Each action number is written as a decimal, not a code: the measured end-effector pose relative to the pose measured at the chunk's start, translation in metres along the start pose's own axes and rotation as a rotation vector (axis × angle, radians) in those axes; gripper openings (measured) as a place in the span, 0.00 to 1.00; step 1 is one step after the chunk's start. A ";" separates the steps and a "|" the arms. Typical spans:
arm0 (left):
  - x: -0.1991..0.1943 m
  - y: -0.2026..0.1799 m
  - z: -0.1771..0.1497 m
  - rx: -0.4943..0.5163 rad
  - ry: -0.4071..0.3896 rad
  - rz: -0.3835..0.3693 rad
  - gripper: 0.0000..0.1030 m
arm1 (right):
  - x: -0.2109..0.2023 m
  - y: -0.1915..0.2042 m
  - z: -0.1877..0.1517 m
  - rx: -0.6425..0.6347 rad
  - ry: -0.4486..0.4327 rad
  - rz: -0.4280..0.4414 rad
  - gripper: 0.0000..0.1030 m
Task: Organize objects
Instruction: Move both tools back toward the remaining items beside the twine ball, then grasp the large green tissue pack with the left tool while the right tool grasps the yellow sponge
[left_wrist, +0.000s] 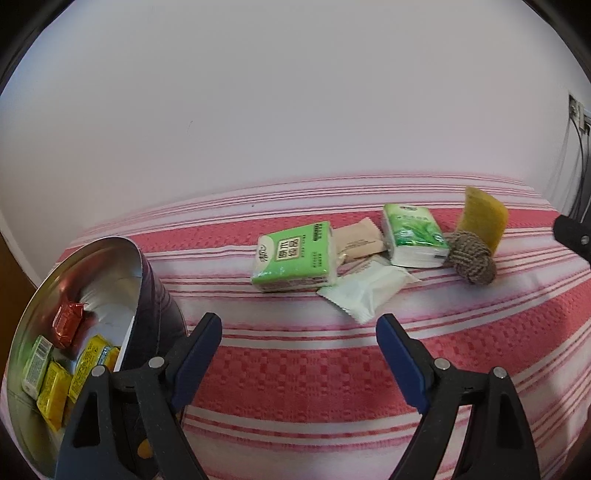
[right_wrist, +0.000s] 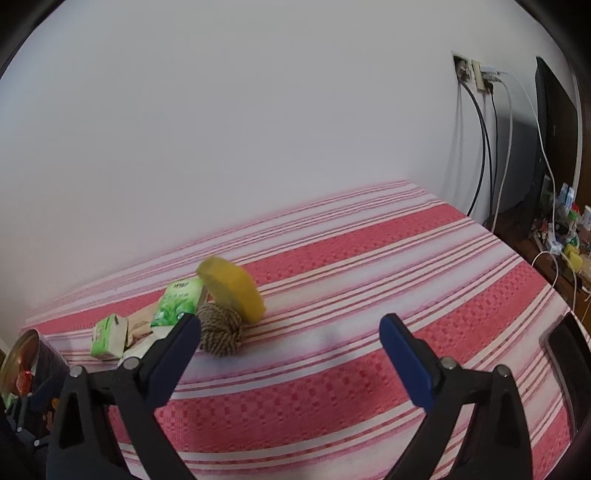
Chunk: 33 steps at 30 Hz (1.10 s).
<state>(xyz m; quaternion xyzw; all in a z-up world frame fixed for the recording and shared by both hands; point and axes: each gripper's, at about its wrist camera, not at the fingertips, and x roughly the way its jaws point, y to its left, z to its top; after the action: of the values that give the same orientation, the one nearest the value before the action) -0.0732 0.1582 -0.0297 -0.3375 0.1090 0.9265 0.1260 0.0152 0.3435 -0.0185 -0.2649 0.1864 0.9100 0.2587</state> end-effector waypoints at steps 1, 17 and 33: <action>0.002 0.002 0.001 -0.007 0.003 0.001 0.85 | 0.001 -0.003 0.002 0.011 0.000 0.010 0.96; 0.034 -0.009 0.018 -0.021 0.056 -0.073 0.85 | 0.105 0.047 0.041 -0.205 0.190 0.075 0.68; 0.047 0.015 0.032 -0.126 0.061 -0.062 0.85 | 0.069 0.019 0.048 -0.061 0.096 0.225 0.36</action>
<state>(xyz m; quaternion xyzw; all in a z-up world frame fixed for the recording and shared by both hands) -0.1317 0.1605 -0.0342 -0.3760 0.0440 0.9164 0.1298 -0.0641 0.3766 -0.0169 -0.2931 0.1993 0.9249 0.1377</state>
